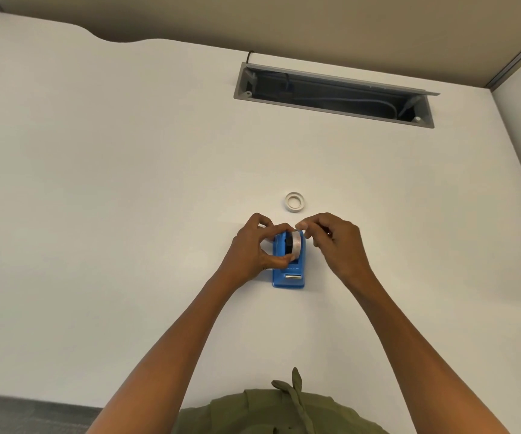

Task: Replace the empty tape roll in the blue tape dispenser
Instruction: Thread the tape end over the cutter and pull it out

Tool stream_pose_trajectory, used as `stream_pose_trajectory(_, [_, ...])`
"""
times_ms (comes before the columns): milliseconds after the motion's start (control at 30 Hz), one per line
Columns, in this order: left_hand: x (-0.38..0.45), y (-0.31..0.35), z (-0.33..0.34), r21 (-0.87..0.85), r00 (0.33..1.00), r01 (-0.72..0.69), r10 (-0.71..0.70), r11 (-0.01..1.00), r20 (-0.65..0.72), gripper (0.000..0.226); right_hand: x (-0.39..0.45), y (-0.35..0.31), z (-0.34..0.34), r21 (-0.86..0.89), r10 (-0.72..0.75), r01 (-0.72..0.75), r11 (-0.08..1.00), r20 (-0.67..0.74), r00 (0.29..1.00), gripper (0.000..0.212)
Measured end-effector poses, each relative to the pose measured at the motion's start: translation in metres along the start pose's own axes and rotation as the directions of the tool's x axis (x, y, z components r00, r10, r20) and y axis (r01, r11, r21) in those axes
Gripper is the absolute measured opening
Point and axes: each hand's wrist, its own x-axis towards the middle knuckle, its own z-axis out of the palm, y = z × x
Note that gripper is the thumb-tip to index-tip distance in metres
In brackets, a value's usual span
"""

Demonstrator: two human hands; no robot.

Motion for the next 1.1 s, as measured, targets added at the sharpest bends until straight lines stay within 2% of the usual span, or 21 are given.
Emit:
stream_pose_trajectory(100, [0.001, 0.001, 0.0, 0.014, 1.0, 0.012, -0.013, 1.0, 0.01, 0.055, -0.002, 0.001, -0.005, 0.039, 0.025, -0.026, 0.999, 0.028, 0.999, 0.007])
stream_pose_trajectory(167, [0.001, 0.002, 0.0, 0.025, 1.0, 0.013, -0.014, 1.0, 0.011, 0.055, -0.005, 0.002, -0.006, 0.003, 0.017, -0.017, 1.0, 0.048, 0.999, 0.015])
stream_pose_trajectory(233, [0.0, 0.002, -0.001, 0.019, 1.0, 0.011, -0.011, 1.0, 0.01, 0.054, -0.007, 0.002, -0.007, -0.057, -0.03, 0.032, 0.998, 0.043, 0.999, 0.018])
stream_pose_trajectory(367, [-0.001, 0.003, -0.002, 0.011, 1.0, 0.006, -0.006, 1.0, 0.017, 0.054, -0.007, -0.001, -0.006, -0.176, -0.155, 0.16, 0.971, 0.04, 0.987, 0.009])
stream_pose_trajectory(533, [-0.001, 0.003, 0.0, 0.002, 1.0, 0.009, -0.009, 1.0, 0.008, 0.052, -0.008, -0.006, -0.005, -0.317, -0.255, 0.272, 0.908, 0.096, 0.962, 0.005])
stream_pose_trajectory(767, [0.0, 0.002, 0.0, -0.012, 1.0, 0.011, -0.01, 1.0, 0.008, 0.054, -0.008, -0.005, -0.005, -0.554, -0.268, 0.339, 0.76, 0.209, 0.941, 0.015])
stream_pose_trajectory(900, [-0.003, 0.003, 0.0, -0.043, 1.0, -0.026, 0.027, 0.999, 0.01, 0.055, -0.007, -0.007, -0.005, -0.613, -0.239, 0.348, 0.709, 0.256, 0.937, 0.022])
stream_pose_trajectory(967, [-0.007, 0.002, -0.002, -0.07, 0.997, -0.051, 0.055, 0.996, 0.052, 0.062, -0.007, -0.008, -0.005, -0.621, -0.225, 0.344, 0.704, 0.264, 0.938, 0.024])
stream_pose_trajectory(1100, [-0.015, -0.004, -0.006, -0.068, 0.975, -0.012, 0.027, 0.998, 0.218, 0.106, -0.009, -0.008, -0.005, -0.63, -0.214, 0.348, 0.694, 0.28, 0.936, 0.024])
